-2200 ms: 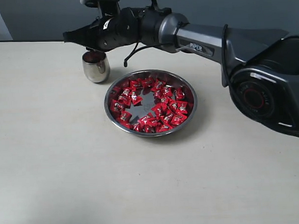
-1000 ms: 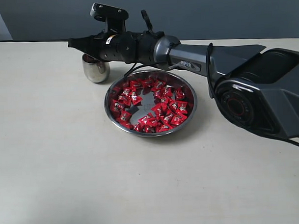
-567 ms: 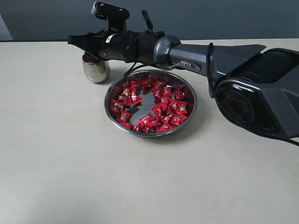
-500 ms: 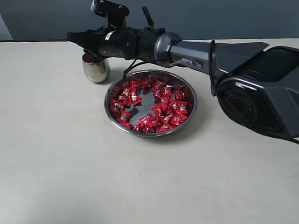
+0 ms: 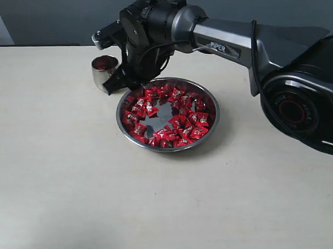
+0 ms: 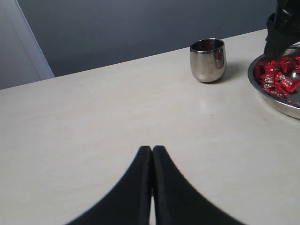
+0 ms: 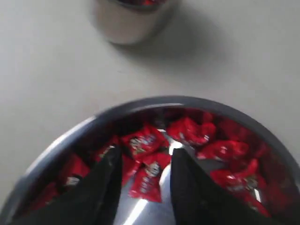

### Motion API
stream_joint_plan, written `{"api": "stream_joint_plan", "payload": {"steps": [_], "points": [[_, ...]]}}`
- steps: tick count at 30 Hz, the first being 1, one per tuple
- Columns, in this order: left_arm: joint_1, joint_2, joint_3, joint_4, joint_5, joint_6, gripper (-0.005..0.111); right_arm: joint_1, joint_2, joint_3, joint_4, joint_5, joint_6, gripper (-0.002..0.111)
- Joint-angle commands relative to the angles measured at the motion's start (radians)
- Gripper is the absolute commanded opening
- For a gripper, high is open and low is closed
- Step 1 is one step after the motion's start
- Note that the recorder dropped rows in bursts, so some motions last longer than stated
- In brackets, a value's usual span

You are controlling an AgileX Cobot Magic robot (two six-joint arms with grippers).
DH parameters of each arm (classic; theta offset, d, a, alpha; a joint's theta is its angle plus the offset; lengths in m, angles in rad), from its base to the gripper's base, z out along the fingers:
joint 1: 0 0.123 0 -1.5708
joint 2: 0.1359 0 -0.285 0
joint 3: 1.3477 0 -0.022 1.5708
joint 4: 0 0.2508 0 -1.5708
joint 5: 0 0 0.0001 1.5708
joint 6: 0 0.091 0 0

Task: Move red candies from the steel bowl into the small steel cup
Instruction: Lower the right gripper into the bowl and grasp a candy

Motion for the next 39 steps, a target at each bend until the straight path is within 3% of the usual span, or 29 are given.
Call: {"api": "stream_joint_plan", "payload": {"steps": [1,25,39], "points": [[0.0,-0.004,-0.001,-0.001,-0.007,-0.005,0.0,-0.006,0.005,0.0,-0.09,0.041,0.062,0.035],[0.0,-0.004,-0.001,-0.001,-0.007,-0.005,0.0,-0.006,0.069,0.0,0.012,0.044,0.062,0.035],[0.0,-0.004,-0.001,-0.001,-0.007,-0.005,0.0,-0.006,0.113,0.0,-0.028,0.056,0.062,0.035]]}}
